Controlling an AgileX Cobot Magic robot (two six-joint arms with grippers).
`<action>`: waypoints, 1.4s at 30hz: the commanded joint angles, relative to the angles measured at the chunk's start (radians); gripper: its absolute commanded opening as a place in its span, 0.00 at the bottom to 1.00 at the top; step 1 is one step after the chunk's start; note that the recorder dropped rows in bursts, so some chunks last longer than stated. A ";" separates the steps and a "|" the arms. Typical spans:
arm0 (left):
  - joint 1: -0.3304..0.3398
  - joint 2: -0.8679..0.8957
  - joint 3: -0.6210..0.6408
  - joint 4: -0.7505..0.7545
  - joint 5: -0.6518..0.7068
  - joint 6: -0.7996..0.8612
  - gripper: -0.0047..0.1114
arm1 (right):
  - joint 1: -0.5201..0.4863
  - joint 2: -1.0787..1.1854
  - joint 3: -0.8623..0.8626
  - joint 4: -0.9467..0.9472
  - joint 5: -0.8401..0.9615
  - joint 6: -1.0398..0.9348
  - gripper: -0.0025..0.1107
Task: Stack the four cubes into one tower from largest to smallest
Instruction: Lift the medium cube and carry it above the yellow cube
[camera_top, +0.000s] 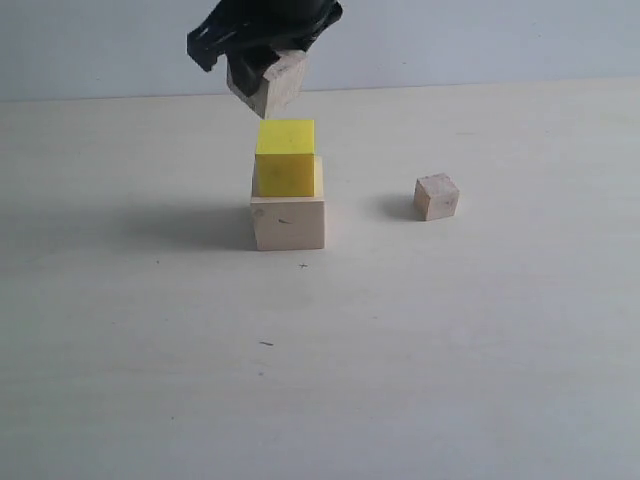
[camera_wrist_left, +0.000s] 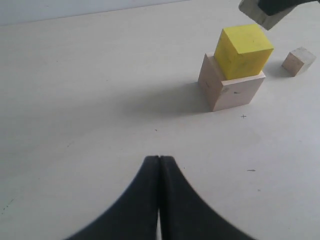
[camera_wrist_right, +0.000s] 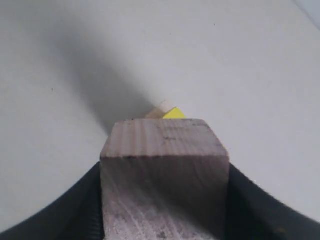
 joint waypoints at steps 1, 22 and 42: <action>0.003 -0.005 0.005 -0.002 0.004 0.000 0.04 | 0.001 -0.023 -0.008 -0.108 -0.005 -0.266 0.02; 0.003 -0.005 0.005 -0.002 0.023 0.000 0.04 | -0.158 -0.039 -0.008 0.252 -0.005 -0.749 0.02; 0.003 -0.005 0.005 -0.002 0.023 0.000 0.04 | -0.163 -0.027 0.056 0.294 -0.005 -0.733 0.02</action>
